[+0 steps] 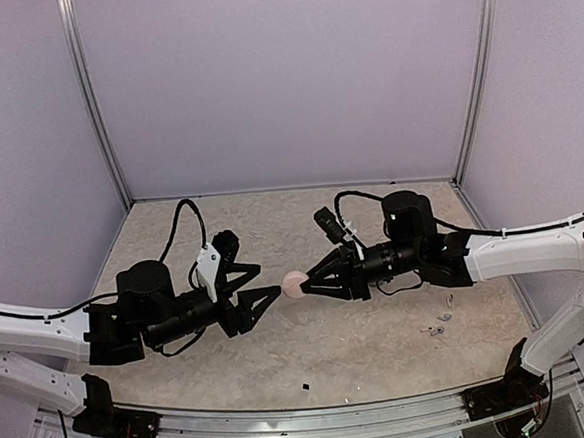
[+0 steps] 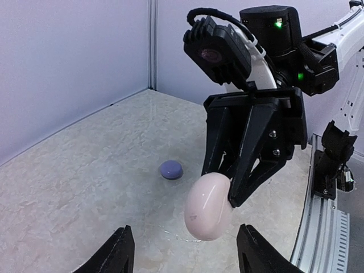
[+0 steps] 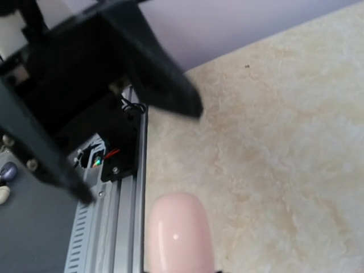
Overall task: Insert the wireless bluetooth earbuds into the charging case
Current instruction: Open the charging case.
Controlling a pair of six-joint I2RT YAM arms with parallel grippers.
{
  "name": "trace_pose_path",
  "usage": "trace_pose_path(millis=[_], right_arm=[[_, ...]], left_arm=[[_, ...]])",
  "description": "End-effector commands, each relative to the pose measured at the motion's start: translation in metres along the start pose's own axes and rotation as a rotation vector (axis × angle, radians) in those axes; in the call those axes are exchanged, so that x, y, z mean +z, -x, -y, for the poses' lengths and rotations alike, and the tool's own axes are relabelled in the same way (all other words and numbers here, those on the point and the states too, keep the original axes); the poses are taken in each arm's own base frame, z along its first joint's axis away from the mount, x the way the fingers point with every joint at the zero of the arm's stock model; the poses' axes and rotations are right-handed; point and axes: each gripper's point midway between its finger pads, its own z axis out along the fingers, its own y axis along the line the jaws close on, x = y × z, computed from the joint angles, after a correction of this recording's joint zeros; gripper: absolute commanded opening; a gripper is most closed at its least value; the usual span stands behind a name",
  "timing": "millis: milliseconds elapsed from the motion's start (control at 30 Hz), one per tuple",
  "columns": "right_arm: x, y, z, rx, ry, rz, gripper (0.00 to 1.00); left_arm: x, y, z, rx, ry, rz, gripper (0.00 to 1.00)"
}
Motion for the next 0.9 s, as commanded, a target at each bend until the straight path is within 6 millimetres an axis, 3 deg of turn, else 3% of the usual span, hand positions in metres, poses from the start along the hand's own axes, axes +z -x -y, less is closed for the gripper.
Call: trace_pose_path(millis=[0,333,733,867], right_arm=[[-0.006,0.01,-0.006,-0.074,0.009,0.036,0.03],[0.0,0.007,-0.025,-0.134,0.075,0.028,0.0],[0.004,0.004,-0.037,-0.157,0.1,0.02,0.0],[0.003,0.008,-0.034,-0.151,0.074,0.038,0.0]], left_arm=[[0.006,0.007,0.021,-0.053,-0.122,0.02,0.61],[0.018,0.005,0.001,-0.119,-0.059,0.012,0.56],[0.008,0.016,-0.031,-0.207,0.026,0.064,0.55],[0.001,0.018,-0.034,-0.19,0.019,0.086,0.56]])
